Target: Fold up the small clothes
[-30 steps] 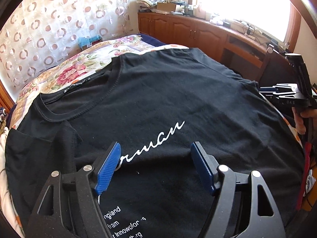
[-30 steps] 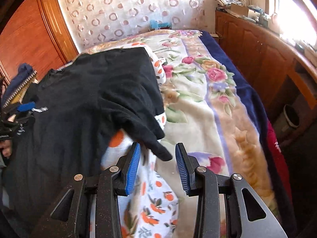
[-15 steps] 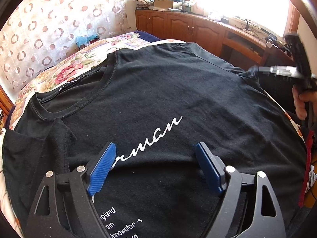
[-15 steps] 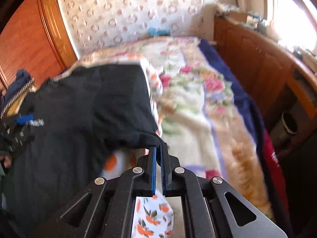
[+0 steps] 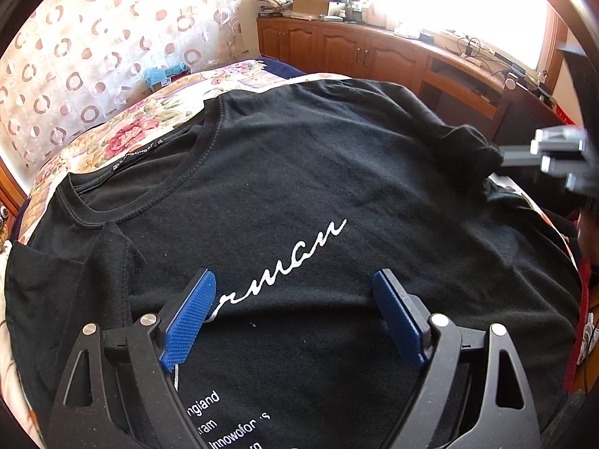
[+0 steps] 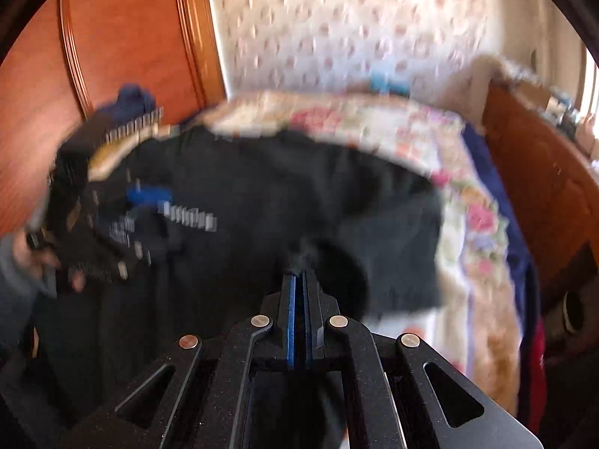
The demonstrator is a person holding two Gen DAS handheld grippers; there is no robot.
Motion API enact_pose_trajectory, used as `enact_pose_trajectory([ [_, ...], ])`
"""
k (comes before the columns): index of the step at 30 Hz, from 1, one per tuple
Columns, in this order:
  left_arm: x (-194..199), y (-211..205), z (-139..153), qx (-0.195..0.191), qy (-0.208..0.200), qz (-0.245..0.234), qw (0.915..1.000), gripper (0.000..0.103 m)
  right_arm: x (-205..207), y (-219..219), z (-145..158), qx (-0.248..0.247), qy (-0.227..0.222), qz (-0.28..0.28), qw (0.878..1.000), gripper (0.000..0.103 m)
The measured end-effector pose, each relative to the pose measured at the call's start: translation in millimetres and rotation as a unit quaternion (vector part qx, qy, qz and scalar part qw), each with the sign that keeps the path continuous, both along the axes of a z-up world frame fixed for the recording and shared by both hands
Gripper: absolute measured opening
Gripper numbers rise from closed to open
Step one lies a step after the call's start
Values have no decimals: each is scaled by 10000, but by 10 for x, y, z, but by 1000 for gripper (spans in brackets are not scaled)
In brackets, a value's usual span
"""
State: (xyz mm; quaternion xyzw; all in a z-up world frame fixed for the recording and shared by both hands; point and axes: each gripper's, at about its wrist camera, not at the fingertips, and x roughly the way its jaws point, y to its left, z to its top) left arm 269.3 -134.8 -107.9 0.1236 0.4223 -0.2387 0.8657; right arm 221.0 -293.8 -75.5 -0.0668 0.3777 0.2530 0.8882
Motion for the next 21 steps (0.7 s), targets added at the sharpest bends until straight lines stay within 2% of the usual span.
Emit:
enact_pose_trajectory([
  [3,-1,3,0,1,-4,1,10000,86,-59,-47,-159,-257,256,-134,9993,4],
  [5,-18,2,5,13,-7,30,10000,86,-89,-153,-138,-193,347,-238,9989,22],
  [8,-74,-13,44,-26,6,-3,10000,86,-136,-368,-64,-81,273,-482,9984,37],
  [11,-178,-35,162,-145,-139,-95,9998,86,-142,-540,44,54,151,-865,9961,45],
  [16,-287,-71,377,-460,-289,-209,9983,86,138,-780,18,389,140,-1505,9877,50],
  [18,-298,-86,431,-535,-323,-236,9978,86,308,-868,-58,534,316,-1806,9816,50],
  [21,-317,-108,486,-604,-377,-259,9971,86,576,-932,-190,883,583,-1971,9746,50],
])
